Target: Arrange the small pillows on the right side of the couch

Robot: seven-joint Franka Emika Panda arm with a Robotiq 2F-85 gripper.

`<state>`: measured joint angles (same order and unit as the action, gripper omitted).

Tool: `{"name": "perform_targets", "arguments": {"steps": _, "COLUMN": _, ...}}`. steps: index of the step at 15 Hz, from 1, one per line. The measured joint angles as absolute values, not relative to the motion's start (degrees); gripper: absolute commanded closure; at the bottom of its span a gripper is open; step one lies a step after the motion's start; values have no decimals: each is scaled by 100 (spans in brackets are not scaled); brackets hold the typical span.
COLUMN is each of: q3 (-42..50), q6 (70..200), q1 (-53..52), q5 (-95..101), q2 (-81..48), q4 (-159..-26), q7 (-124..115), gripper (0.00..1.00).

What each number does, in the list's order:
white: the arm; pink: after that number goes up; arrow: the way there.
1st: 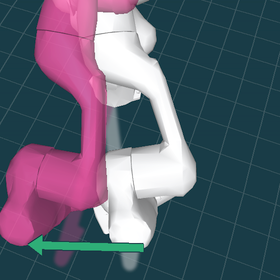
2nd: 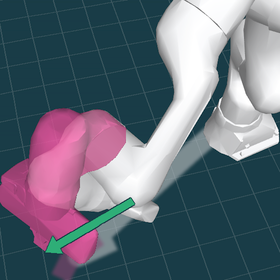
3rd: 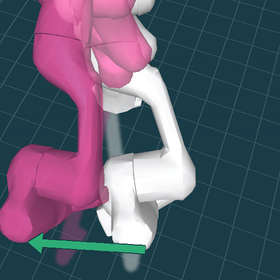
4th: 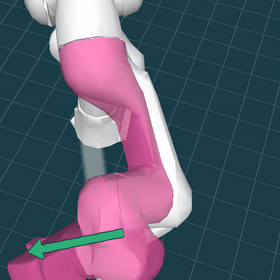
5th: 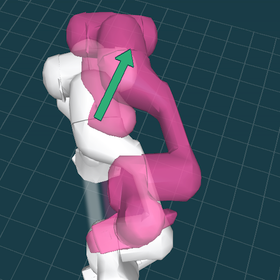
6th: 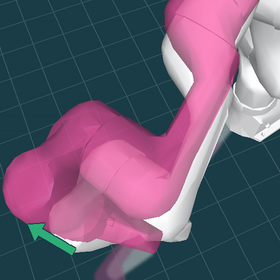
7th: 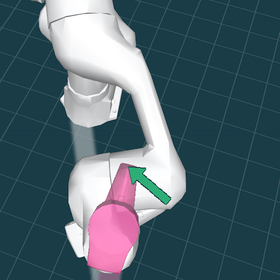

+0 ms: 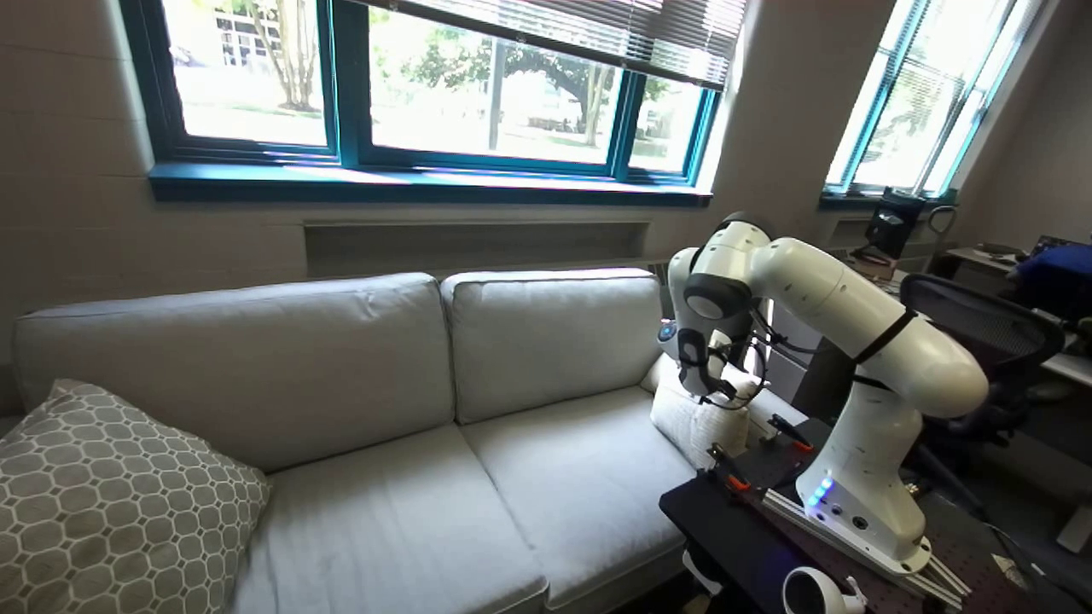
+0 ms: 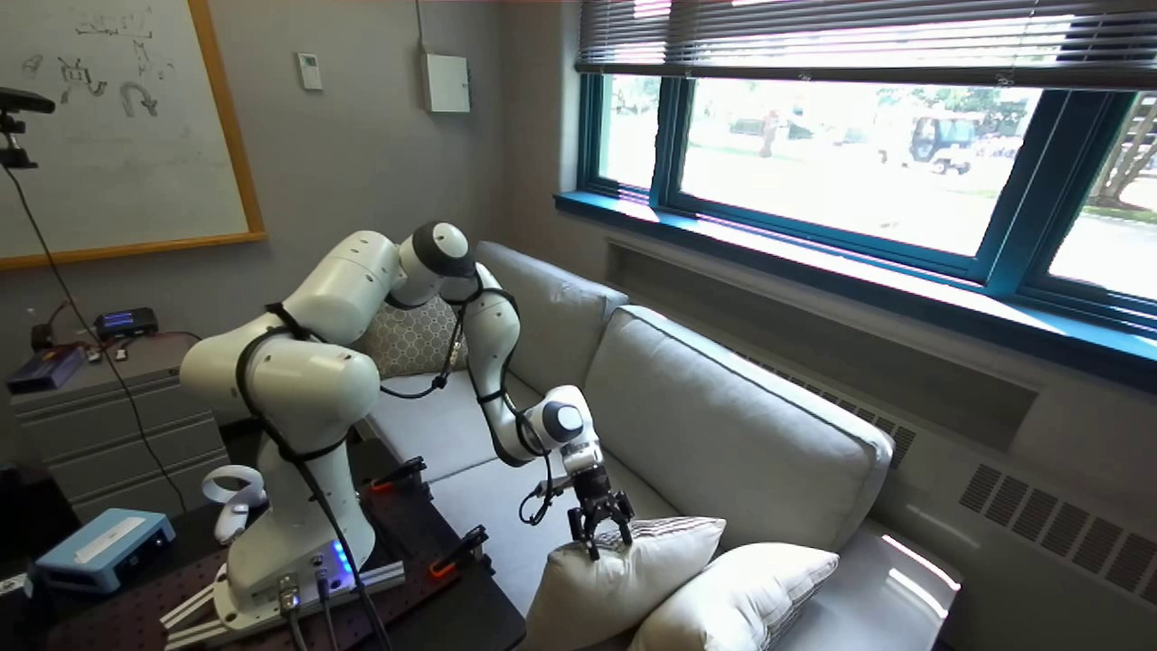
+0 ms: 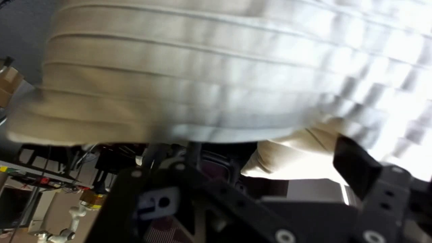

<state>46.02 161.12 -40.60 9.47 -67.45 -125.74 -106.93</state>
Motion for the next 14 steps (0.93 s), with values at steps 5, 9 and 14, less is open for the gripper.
{"name": "perform_targets", "arguments": {"steps": 5, "q3": 5015, "q6": 16828, "q1": -4921, "q5": 544, "q2": -6713, "q4": -13314, "q7": -10700, "gripper": 0}}
{"name": "perform_targets", "arguments": {"steps": 9, "q3": 5085, "q6": 17903, "q1": -5297, "q5": 150, "q2": -6705, "q4": -13720, "q7": -10386, "gripper": 0}}
{"name": "perform_targets", "arguments": {"steps": 14, "q3": 4948, "q6": 19711, "q1": -5522, "q5": -680, "q2": -6669, "q4": -14103, "q7": -9234, "gripper": 0}}
